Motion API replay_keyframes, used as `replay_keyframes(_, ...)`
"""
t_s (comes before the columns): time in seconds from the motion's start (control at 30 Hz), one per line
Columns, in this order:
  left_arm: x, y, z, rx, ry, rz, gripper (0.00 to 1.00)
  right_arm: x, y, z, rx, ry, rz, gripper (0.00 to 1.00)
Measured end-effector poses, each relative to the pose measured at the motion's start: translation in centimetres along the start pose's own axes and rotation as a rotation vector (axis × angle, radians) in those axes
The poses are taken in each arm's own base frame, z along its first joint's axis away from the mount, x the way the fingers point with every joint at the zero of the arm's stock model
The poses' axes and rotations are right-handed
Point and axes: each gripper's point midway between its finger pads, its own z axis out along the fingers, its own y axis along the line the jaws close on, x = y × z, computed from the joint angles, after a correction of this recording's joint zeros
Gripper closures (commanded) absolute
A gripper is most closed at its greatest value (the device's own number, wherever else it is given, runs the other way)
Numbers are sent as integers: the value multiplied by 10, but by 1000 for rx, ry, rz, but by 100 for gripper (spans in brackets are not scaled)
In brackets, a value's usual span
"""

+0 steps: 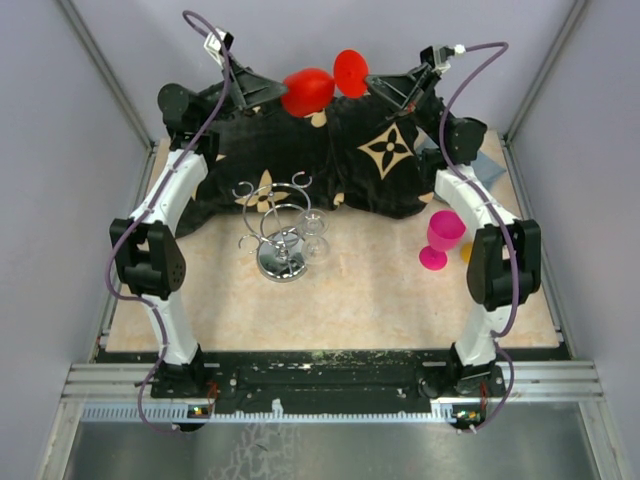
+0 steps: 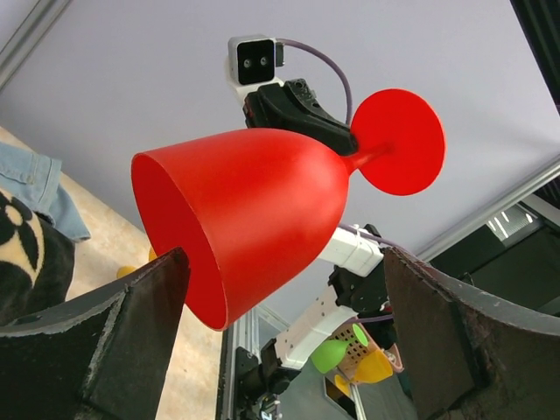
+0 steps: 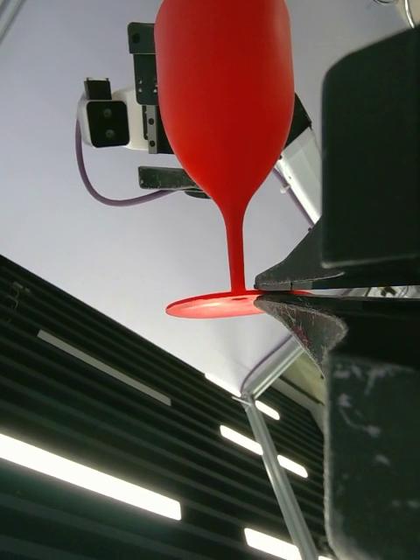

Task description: Take the wine glass off the wine glass rack

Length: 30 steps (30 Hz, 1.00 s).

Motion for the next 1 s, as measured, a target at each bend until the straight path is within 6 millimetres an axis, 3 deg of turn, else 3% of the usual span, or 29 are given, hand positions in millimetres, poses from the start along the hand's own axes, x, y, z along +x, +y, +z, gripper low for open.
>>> replay_keyframes(0.27, -2, -18, 0, 33, -15, 0, 28, 4, 1, -5, -33, -12, 20, 100)
replay_keyframes(0.5, -1, -68, -3, 85, -24, 63, 45, 6, 2, -8, -66, -21, 45, 100)
replay_keyframes(0.63, 1, -84, -4, 103, -24, 93, 65, 9, -1, -6, -76, -17, 62, 100)
replay_keyframes(0.77, 1, -83, -5, 102, -25, 87, 96, 10, -4, -6, -84, -18, 86, 100)
replay_keyframes(0.8, 1, -83, -5, 100, -25, 77, 100, 9, -5, -7, -84, -20, 89, 100)
replay_keyframes(0.9, 2, -89, -4, 111, -28, 79, 100, 5, -18, -9, -68, -32, 116, 100)
replay_keyframes(1.0, 3, -93, -3, 110, -21, 96, 100, 4, -28, -11, -51, -32, 130, 86)
